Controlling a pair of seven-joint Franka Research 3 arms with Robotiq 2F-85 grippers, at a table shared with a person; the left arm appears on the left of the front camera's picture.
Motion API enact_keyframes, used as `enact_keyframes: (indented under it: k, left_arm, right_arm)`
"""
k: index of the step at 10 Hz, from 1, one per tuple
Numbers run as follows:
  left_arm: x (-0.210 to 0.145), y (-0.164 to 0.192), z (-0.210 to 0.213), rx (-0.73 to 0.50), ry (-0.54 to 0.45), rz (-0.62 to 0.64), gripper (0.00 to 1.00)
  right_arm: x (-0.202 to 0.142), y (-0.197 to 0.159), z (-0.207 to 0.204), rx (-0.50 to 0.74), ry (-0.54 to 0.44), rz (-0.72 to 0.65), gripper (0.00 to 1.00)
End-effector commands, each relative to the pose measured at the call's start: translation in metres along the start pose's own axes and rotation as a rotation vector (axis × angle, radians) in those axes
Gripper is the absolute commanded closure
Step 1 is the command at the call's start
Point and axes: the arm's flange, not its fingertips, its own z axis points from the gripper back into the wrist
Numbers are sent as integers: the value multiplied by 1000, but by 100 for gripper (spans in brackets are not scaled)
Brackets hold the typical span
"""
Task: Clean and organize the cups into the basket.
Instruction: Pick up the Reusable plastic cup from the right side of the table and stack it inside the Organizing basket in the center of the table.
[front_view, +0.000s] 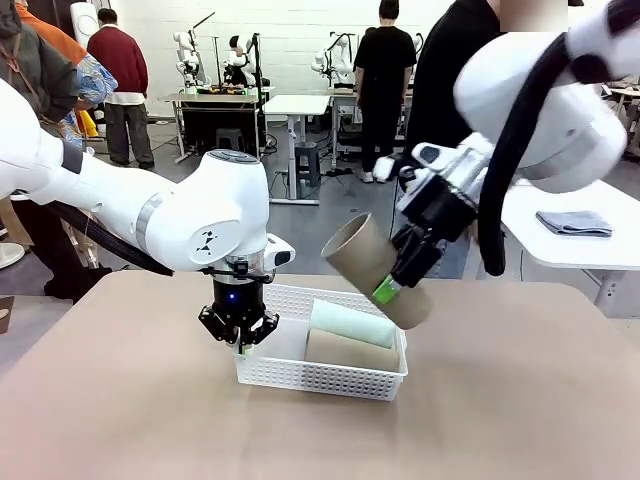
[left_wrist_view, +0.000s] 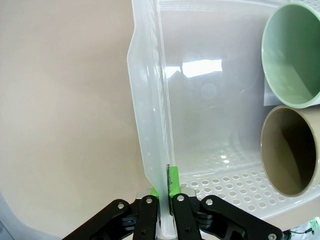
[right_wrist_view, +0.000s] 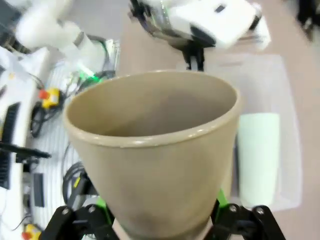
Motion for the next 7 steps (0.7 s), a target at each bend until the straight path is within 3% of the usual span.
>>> enact_keyframes:
  k: [1, 3, 5, 7]
  left_arm:
    - [-2, 0, 1, 4, -3, 0, 100]
    - [-2, 0, 1, 4, -3, 0, 100]
    - [-2, 0, 1, 4, -3, 0, 100]
    - [-2, 0, 1, 4, -3, 0, 100]
  right_arm:
    - [19, -19, -14, -3, 171, -65, 16]
    - [30, -25, -28, -33, 237, -60, 16]
    - [24, -23, -25, -33, 185, 9, 16]
    - [22, -20, -36, -17, 230, -44, 16]
